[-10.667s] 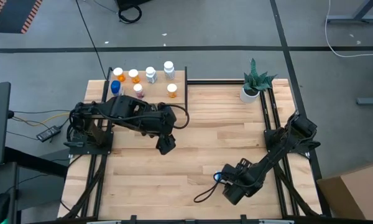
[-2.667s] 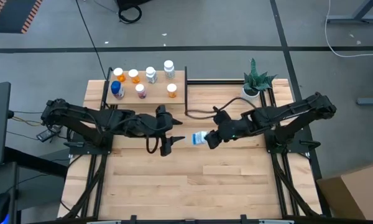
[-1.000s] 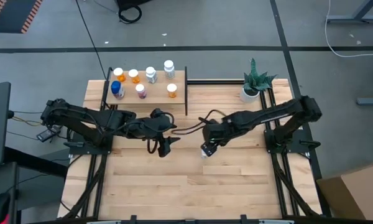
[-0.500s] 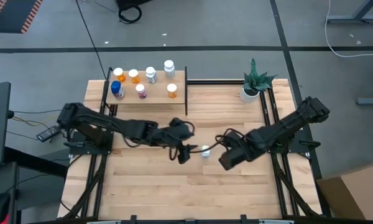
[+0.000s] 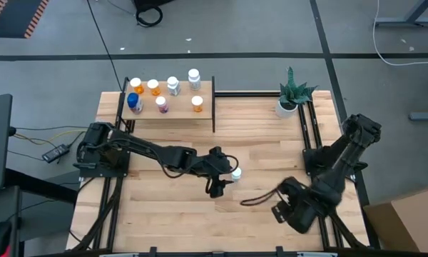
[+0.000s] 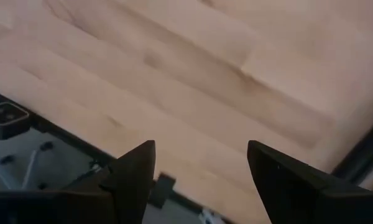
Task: Pick and place medicine bottles onto shelf by color
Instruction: Put the white and blue pill bottle on the shelf
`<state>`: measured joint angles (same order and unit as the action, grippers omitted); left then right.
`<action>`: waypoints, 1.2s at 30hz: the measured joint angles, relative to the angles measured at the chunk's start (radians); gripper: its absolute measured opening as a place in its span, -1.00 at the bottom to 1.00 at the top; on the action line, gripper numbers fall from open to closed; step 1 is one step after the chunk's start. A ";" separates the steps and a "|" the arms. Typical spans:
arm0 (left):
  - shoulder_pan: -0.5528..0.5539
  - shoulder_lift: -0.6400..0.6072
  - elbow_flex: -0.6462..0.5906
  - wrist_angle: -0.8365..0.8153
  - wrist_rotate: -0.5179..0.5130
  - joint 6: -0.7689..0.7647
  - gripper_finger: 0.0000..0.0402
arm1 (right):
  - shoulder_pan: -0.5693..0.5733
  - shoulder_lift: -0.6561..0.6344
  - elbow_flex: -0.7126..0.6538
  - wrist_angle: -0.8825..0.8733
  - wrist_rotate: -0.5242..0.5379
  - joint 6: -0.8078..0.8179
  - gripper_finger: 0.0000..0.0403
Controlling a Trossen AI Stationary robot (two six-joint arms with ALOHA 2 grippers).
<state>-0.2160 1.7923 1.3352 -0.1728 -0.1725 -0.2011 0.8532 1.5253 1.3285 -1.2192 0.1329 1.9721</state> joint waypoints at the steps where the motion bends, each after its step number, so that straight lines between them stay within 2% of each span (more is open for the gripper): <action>1: 0.003 0.007 0.000 0.018 0.001 0.017 0.30 | 0.026 0.000 0.000 0.002 0.000 0.041 0.30; 6: 0.035 0.055 0.001 0.081 -0.002 0.056 0.31 | 0.118 0.000 0.000 0.048 -0.012 0.185 0.30; 15: 0.078 0.125 0.001 0.127 0.094 0.103 0.34 | 0.144 0.000 0.000 0.086 -0.039 0.187 0.30; 28: 0.085 0.151 0.000 0.121 0.097 0.233 0.37 | 0.144 0.000 0.000 0.084 -0.035 0.183 0.30; 36: 0.084 0.187 0.001 0.127 0.107 0.191 0.37 | 0.144 0.000 0.000 0.085 -0.029 0.188 0.30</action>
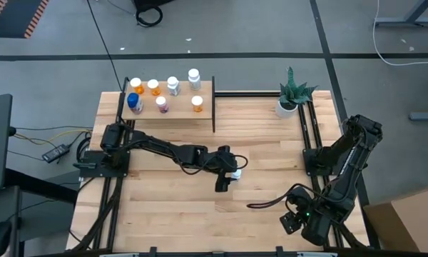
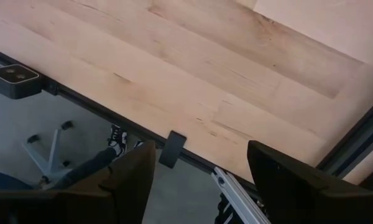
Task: Pick and place medicine bottles onto shelf by color
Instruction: Put the white and blue pill bottle on the shelf
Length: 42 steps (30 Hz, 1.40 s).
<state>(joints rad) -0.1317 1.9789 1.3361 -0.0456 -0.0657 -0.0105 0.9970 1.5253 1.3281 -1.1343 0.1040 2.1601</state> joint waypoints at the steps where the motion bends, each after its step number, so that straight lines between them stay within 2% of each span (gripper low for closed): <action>1: 0.000 0.000 0.000 0.000 -0.001 -0.002 0.37 | 0.000 0.000 0.000 -0.001 0.000 0.000 0.30; 17: 0.000 0.031 0.000 0.049 -0.027 -0.001 0.37 | -0.002 0.000 0.000 0.001 0.000 0.002 0.30; 42: 0.006 0.050 -0.001 0.036 -0.046 -0.013 0.35 | -0.002 0.000 0.000 0.008 0.023 0.002 0.30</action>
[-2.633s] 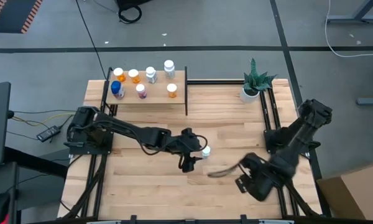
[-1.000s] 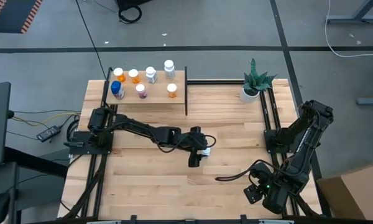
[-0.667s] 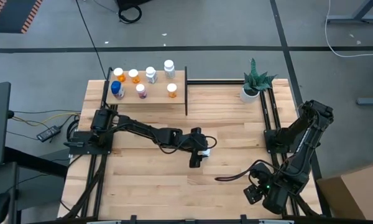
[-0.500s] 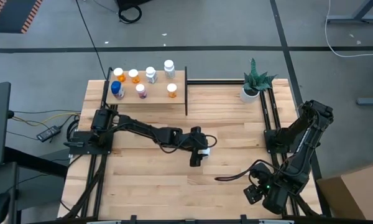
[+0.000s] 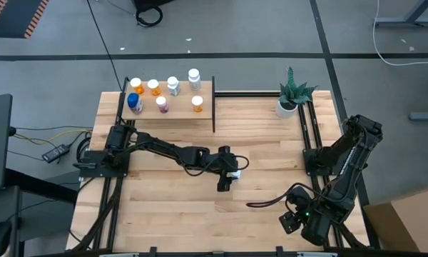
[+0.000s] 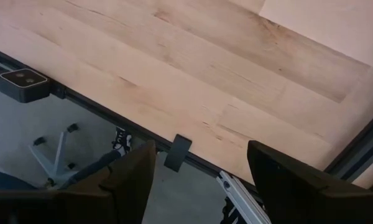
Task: Pick and place medicine bottles onto shelf by color
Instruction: Put the white and blue pill bottle on the shelf
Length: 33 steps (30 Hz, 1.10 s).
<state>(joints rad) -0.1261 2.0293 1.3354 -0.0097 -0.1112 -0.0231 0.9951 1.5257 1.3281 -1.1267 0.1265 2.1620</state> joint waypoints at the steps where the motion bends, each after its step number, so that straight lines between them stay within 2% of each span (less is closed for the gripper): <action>1: 0.000 0.000 0.000 0.001 0.000 0.000 0.34 | 0.000 0.000 0.000 0.000 0.000 0.000 0.30; 16: 0.000 0.000 0.000 0.000 0.000 -0.079 -0.04 | 0.000 0.000 0.000 0.000 0.023 -0.002 0.30; 24: 0.000 -0.010 0.000 -0.002 0.000 -0.124 0.01 | -0.006 0.000 0.000 0.000 0.027 -0.011 0.30; 29: 0.000 -0.076 0.000 -0.004 -0.004 -0.155 -0.03 | -0.006 0.000 0.000 -0.002 0.031 -0.012 0.30; 33: 0.000 -0.152 0.000 -0.032 -0.084 -0.177 -0.07 | -0.006 0.000 0.000 -0.007 0.054 -0.016 0.30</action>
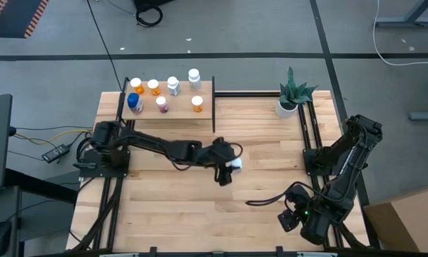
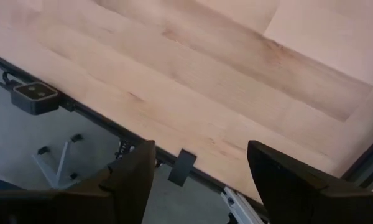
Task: Pick and place medicine bottles onto shelf by color
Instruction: Put the white and blue pill bottle on the shelf
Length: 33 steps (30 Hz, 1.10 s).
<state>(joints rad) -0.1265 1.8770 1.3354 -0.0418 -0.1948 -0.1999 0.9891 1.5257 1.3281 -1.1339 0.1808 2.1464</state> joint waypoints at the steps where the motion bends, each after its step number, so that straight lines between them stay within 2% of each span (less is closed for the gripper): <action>1: 0.000 -0.021 0.000 -0.009 -0.030 -0.004 -0.06 | -0.001 0.000 0.000 -0.005 0.005 0.000 0.30; 8: 0.012 -0.142 0.001 -0.217 -0.229 -0.109 -0.01 | -0.019 0.000 0.000 -0.071 0.054 -0.004 0.30; 13: 0.041 -0.182 0.001 -0.359 -0.246 -0.253 -0.06 | -0.059 0.000 0.000 -0.114 0.131 -0.026 0.30; 18: 0.055 -0.223 0.001 -0.436 -0.268 -0.389 -0.02 | -0.148 0.000 0.000 -0.160 0.201 -0.060 0.30; 23: 0.065 -0.292 0.001 -0.531 -0.371 -0.466 -0.06 | -0.278 -0.001 0.000 -0.177 0.214 -0.225 0.30; 28: 0.093 -0.369 0.001 -0.622 -0.420 -0.484 -0.04 | -0.405 -0.014 0.000 -0.176 0.223 -0.448 0.30; 33: 0.146 -0.423 0.001 -0.771 -0.486 -0.611 -0.02 | -0.515 -0.035 0.001 -0.175 0.258 -0.653 0.30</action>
<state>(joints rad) 0.0192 1.4536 1.3365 -0.8125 -0.6805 -0.8112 0.4741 1.4910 1.3289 -1.3089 0.4392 1.4935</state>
